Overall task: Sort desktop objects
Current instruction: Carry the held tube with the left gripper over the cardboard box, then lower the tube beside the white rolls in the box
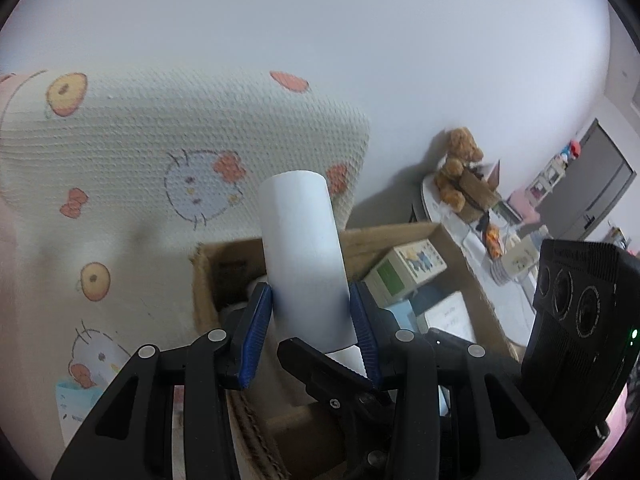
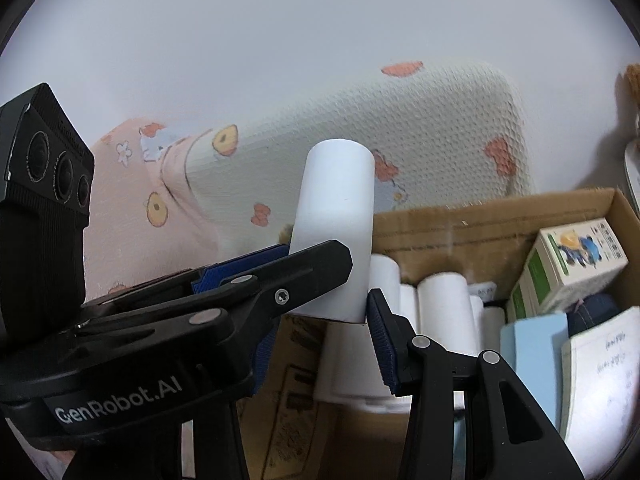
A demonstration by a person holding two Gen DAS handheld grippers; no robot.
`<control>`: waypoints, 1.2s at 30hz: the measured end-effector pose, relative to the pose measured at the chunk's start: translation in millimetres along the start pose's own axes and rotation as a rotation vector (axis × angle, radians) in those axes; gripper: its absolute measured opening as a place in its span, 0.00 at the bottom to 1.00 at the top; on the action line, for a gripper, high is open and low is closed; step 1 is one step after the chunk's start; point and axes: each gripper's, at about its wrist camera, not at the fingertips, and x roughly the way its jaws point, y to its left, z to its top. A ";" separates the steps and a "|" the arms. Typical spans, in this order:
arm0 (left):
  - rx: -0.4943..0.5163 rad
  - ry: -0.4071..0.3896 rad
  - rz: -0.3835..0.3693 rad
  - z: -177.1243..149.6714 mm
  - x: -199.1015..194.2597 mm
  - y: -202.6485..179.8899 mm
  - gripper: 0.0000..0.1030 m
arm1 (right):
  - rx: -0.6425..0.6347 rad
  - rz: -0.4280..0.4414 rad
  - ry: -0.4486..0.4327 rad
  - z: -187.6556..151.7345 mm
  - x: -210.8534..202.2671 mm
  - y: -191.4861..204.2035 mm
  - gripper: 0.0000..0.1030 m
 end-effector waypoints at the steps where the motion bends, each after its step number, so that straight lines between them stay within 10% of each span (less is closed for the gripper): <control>1: -0.001 0.012 -0.002 -1.0 1.9 -1.7 0.43 | 0.005 -0.002 0.013 -0.8 -0.5 -2.4 0.40; 36: -0.041 0.233 0.089 -12.7 54.0 -37.9 0.43 | 0.086 -0.022 0.165 -18.2 -19.1 -51.3 0.41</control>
